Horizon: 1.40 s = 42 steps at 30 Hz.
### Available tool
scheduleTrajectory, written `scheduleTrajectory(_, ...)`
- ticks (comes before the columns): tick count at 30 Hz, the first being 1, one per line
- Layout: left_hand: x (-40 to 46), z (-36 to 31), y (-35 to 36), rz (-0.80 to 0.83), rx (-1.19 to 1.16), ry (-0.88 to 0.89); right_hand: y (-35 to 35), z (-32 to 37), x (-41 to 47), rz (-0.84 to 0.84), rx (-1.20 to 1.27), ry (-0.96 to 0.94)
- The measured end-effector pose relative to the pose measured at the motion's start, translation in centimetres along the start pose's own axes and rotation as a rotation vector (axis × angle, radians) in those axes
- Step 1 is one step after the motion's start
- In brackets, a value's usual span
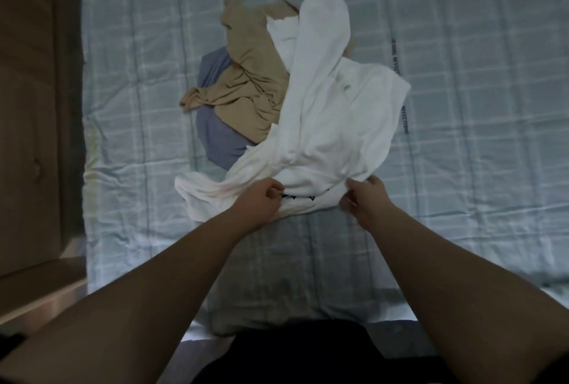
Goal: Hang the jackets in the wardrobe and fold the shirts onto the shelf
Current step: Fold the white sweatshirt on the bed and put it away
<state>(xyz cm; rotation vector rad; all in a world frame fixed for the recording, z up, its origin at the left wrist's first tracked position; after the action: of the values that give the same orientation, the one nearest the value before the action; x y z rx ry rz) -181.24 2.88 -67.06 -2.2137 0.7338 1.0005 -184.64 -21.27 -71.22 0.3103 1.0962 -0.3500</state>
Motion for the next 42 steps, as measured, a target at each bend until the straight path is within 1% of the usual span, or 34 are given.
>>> scheduleTrajectory(2,-0.3,-0.7,0.4,0.031,0.036,0.019,1.4,0.5,-0.8,0.049,0.041,0.0)
scheduleTrajectory(4,-0.6,-1.8,0.8,0.077,0.026,0.081,2.8,1.1,-2.0,0.134,0.125,0.006)
scheduleTrajectory(6,-2.1,-4.0,1.4,0.196,-0.038,0.175,4.1,1.9,-4.5,0.262,0.213,0.0)
scheduleTrajectory(7,-2.9,-5.1,1.7,0.232,-0.02,0.232,4.8,2.4,-6.1,0.342,0.247,-0.003)
scheduleTrajectory(8,-3.7,-6.2,1.9,0.241,0.065,0.298,5.5,2.8,-7.8,0.427,0.264,-0.013)
scheduleTrajectory(10,-5.3,-8.3,1.8,0.198,0.215,0.422,7.0,4.2,-11.5,0.557,0.255,-0.056)
scheduleTrajectory(11,-6.0,-9.3,1.4,0.142,0.261,0.459,7.6,5.0,-13.3,0.59,0.262,-0.099)
scheduleTrajectory(13,-7.4,-11.1,-0.3,-0.061,0.275,0.511,8.7,6.5,-16.7,0.662,0.261,-0.189)
scheduleTrajectory(14,-8.4,-11.9,-1.3,-0.153,0.262,0.542,9.1,7.2,-18.3,0.679,0.204,-0.229)
scheduleTrajectory(16,-11.3,-13.5,-3.1,-0.209,0.16,0.579,9.4,8.6,-21.4,0.667,0.047,-0.317)
scheduleTrajectory(17,-12.6,-14.4,-4.0,-0.221,0.112,0.588,9.0,9.3,-22.4,0.63,-0.03,-0.377)
scheduleTrajectory(18,-13.6,-15.2,-5.0,-0.197,0.048,0.585,8.5,10.2,-23.4,0.575,-0.119,-0.451)
scheduleTrajectory(19,-14.3,-16.1,-6.0,-0.177,0.034,0.579,7.8,11.1,-24.1,0.499,-0.21,-0.517)
scheduleTrajectory(20,-15.1,-17.0,-6.8,-0.103,-0.012,0.532,7.1,11.7,-24.8,0.437,-0.289,-0.568)
scheduleTrajectory(21,-15.2,-17.1,-7.8,-0.036,-0.163,0.491,6.5,12.1,-25.5,0.4,-0.351,-0.594)
scheduleTrajectory(22,-15.2,-17.1,-8.8,0.04,-0.293,0.451,6.1,12.1,-26.1,0.399,-0.384,-0.6)
scheduleTrajectory(24,-16.5,-17.9,-10.3,0.086,-0.448,0.366,5.4,11.7,-26.6,0.412,-0.419,-0.594)
scheduleTrajectory(25,-17.4,-17.6,-10.4,0.14,-0.63,0.315,5.2,11.4,-26.9,0.405,-0.441,-0.595)
scheduleTrajectory(26,-18.3,-17.3,-10.2,0.2,-0.746,0.303,5.1,11.1,-26.9,0.388,-0.464,-0.606)
scheduleTrajectory(27,-19.1,-17.6,-10.0,0.234,-0.8,0.325,5.1,10.8,-27.0,0.367,-0.492,-0.62)
scheduleTrajectory(29,-19.7,-17.9,-10.0,0.188,-0.817,0.37,5.5,10.0,-27.0,0.355,-0.575,-0.642)
scheduleTrajectory(31,-20.7,-18.7,-9.7,0.183,-0.878,0.374,6.2,9.0,-26.8,0.405,-0.698,-0.661)
scheduleTrajectory(34,-20.9,-18.9,-8.9,0.167,-0.96,0.316,7.6,8.7,-26.7,0.461,-0.896,-0.763)
scheduleTrajectory(36,-21.0,-19.2,-8.3,0.144,-0.983,0.294,8.4,9.6,-27.0,0.516,-0.926,-0.856)
scheduleTrajectory(37,-21.1,-19.5,-7.7,0.135,-0.973,0.278,8.6,10.2,-27.2,0.517,-0.952,-0.869)
scheduleTrajectory(39,-21.7,-20.2,-6.9,0.091,-0.901,0.254,7.8,11.4,-27.0,0.453,-0.964,-0.847)
scheduleTrajectory(40,-21.7,-20.5,-6.9,0.032,-0.853,0.264,6.8,12.1,-26.8,0.414,-0.913,-0.821)
scheduleTrajectory(42,-22.4,-21.1,-7.5,-0.137,-0.741,0.322,4.0,14.1,-26.9,0.328,-0.831,-0.791)
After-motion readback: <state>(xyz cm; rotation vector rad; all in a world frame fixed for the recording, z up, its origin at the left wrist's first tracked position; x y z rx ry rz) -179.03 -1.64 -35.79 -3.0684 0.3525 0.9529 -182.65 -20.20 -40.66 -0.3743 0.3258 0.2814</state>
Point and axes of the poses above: each hand's wrist, its own x-axis towards the middle knuckle, its own y-axis out of the palm, z = x × y, the point moved 6 cm from there along x, towards the middle knuckle, and after that the axes turned 9 degrees about z, right-handed, at the moved point
